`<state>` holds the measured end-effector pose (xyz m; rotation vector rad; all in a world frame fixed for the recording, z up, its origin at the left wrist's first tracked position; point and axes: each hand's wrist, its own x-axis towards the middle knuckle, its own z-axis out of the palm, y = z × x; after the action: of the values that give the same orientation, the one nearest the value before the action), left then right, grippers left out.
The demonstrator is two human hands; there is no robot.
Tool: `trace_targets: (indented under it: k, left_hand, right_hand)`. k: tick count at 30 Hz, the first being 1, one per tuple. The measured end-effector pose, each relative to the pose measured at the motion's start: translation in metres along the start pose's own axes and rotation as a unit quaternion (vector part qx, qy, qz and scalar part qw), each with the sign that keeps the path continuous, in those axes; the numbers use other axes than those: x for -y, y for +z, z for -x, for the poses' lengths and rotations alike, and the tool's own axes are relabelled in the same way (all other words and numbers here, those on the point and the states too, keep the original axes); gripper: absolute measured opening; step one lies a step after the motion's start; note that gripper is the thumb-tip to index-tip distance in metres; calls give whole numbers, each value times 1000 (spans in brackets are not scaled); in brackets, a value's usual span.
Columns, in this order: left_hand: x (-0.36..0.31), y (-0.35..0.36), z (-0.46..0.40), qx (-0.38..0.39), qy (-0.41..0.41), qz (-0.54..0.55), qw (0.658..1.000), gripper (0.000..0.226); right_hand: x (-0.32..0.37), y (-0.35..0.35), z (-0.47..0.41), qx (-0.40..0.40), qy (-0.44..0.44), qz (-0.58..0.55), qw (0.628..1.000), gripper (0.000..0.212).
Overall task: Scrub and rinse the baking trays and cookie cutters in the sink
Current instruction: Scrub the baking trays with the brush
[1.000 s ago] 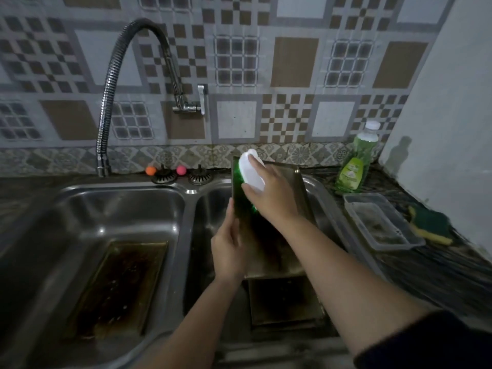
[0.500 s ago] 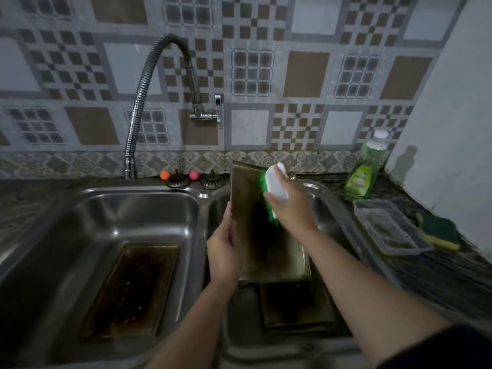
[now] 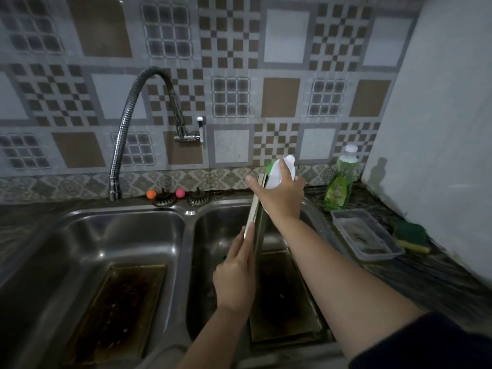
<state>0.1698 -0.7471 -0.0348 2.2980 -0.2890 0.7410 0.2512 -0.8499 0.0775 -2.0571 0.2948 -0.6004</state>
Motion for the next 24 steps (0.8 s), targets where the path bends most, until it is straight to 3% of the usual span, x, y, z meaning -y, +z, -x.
trace_targets:
  k: [6,11,16,21,24]
  left_hand:
    - [-12,0,3,27,39,-11,999,60]
    - [-1,4,-10,68,-94,124,985,50]
    - [35,9,-34,138,-225,164,950,58]
    - [32,17,-25,207,-268,266,902,61]
    - [30,27,-13,180,-251,270,912,62]
  right_hand:
    - [-12,-16,-3,13,50,-43,998,86]
    - [-20,-41,-7,21,6,-126,992,75]
    - [-34,-58,-11,49,-26,-194,980,68]
    - [-59,-63,-12,67,-14,-218,973,66]
    - [-76,-64,-17,66,-24,-174,982,67]
